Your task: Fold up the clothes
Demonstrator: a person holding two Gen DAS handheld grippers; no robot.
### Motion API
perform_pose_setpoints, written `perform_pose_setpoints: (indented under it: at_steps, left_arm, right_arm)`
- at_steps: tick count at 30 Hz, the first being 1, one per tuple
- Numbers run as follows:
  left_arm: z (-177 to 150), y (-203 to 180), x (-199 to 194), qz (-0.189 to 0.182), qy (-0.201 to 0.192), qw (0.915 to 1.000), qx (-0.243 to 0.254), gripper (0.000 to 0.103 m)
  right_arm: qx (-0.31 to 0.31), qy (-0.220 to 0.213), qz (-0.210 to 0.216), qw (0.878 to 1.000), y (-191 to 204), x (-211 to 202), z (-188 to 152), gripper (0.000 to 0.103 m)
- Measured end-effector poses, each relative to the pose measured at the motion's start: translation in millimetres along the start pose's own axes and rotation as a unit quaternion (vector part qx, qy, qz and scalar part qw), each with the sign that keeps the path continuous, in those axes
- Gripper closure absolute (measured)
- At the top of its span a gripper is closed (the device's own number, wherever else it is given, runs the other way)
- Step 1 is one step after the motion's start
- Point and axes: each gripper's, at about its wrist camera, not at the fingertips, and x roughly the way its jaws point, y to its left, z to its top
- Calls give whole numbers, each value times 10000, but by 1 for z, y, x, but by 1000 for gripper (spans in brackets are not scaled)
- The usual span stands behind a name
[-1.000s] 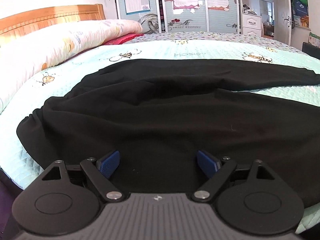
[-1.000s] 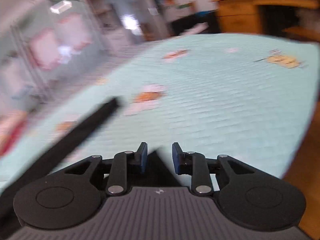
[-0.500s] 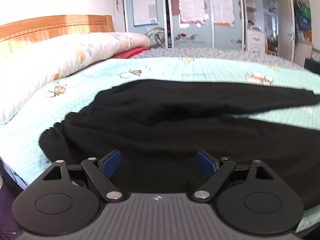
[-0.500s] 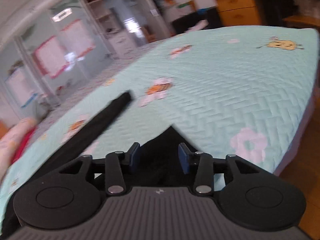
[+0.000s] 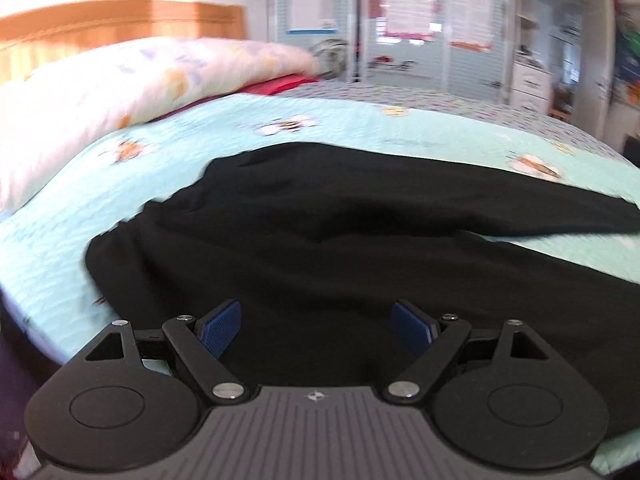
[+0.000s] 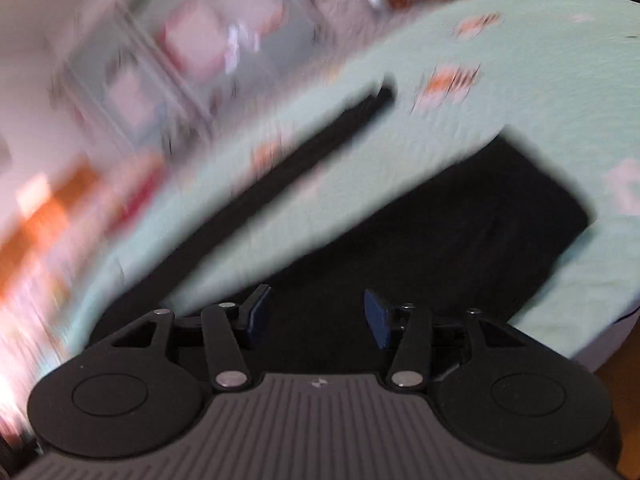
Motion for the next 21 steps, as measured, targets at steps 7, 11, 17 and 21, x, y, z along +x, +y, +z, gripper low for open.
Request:
perform_pose_setpoints:
  at_steps: [7, 11, 17, 21]
  left_arm:
    - [-4, -2, 13, 201, -124, 9997, -29, 17]
    - [-8, 5, 26, 446, -91, 9985, -307, 17]
    - [-16, 16, 26, 577, -158, 9972, -440, 16]
    - [-20, 18, 30, 482, -169, 9982, -327, 16]
  right_arm:
    - [-19, -986, -890, 9911, 6, -31, 9, 60]
    - [-388, -624, 244, 9970, 57, -27, 2, 53]
    - [-1397, 182, 1478, 9789, 185, 29, -23, 52]
    - [-1834, 485, 1941, 9625, 263, 80, -31, 52]
